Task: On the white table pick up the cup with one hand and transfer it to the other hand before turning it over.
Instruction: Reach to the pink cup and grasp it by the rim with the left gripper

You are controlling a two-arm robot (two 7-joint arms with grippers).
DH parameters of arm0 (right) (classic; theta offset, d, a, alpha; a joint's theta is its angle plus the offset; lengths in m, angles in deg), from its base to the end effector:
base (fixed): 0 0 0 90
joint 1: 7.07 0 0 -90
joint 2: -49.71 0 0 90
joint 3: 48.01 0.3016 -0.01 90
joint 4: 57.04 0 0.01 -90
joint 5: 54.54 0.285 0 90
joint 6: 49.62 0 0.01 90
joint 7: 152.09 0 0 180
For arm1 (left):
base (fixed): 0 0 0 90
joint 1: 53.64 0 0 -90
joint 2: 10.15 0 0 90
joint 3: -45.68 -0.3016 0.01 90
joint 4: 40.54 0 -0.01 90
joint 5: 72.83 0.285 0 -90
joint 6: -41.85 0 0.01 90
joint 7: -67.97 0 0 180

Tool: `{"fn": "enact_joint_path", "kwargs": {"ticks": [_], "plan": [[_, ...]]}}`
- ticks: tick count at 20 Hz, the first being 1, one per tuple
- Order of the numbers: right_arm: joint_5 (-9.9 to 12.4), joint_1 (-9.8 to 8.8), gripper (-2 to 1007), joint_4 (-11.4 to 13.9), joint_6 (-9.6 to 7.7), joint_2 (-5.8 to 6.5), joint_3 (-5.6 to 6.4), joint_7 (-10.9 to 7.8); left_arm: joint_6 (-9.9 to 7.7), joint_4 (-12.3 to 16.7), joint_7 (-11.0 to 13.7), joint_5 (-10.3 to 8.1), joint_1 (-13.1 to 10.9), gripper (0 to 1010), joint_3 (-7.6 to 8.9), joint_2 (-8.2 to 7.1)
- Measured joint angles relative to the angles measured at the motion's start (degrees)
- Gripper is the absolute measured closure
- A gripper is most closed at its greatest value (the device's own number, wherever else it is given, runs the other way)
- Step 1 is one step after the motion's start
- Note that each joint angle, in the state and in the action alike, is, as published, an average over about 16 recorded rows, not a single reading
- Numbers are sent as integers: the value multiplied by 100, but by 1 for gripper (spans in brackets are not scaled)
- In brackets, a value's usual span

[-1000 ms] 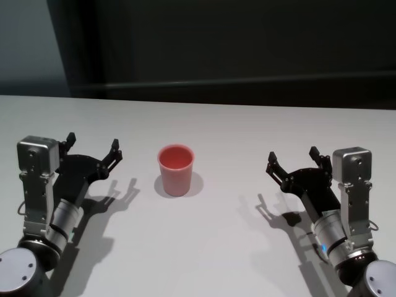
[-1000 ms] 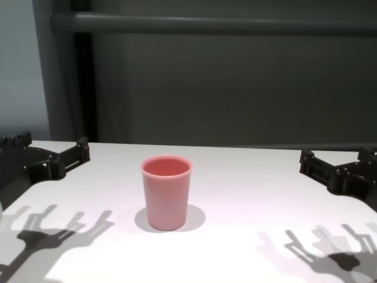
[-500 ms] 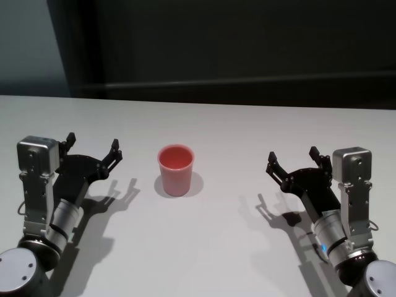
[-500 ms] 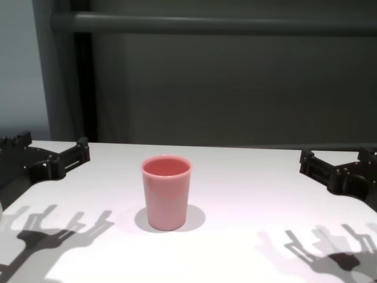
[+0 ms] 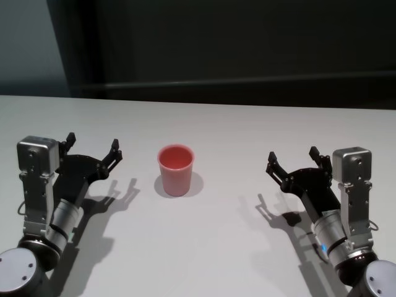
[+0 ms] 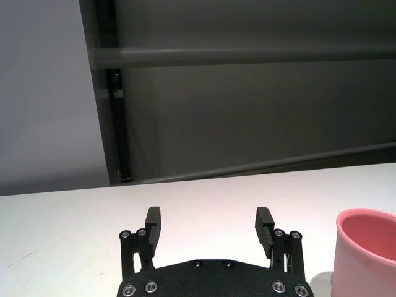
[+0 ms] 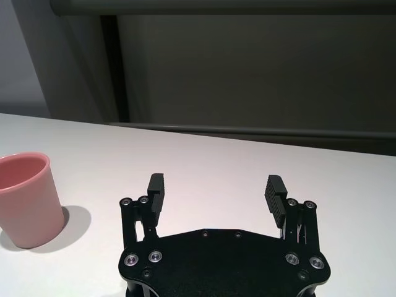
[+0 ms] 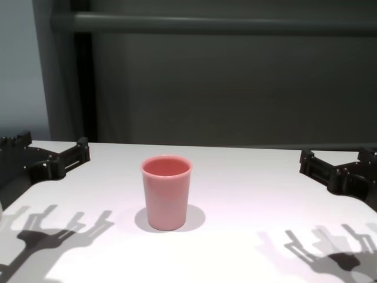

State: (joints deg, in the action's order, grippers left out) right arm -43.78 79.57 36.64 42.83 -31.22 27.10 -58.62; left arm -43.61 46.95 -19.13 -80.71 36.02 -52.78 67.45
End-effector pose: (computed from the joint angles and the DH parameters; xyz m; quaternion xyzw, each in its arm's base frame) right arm 0.2766 0.0313 -0.3177 0.0183 0.0177 -0.6312 0.7752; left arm 0.2990 0.0259 -0.3275 0.0261 -0.0276 0.6357 0.7710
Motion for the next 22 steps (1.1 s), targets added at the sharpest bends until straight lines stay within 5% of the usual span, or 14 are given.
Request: {"fn": "enact_joint_path", "kwargs": {"ticks": [22], "plan": [[0,0,3,0,0,0,0,0,0,0,0,0,0,7,0,0]]}}
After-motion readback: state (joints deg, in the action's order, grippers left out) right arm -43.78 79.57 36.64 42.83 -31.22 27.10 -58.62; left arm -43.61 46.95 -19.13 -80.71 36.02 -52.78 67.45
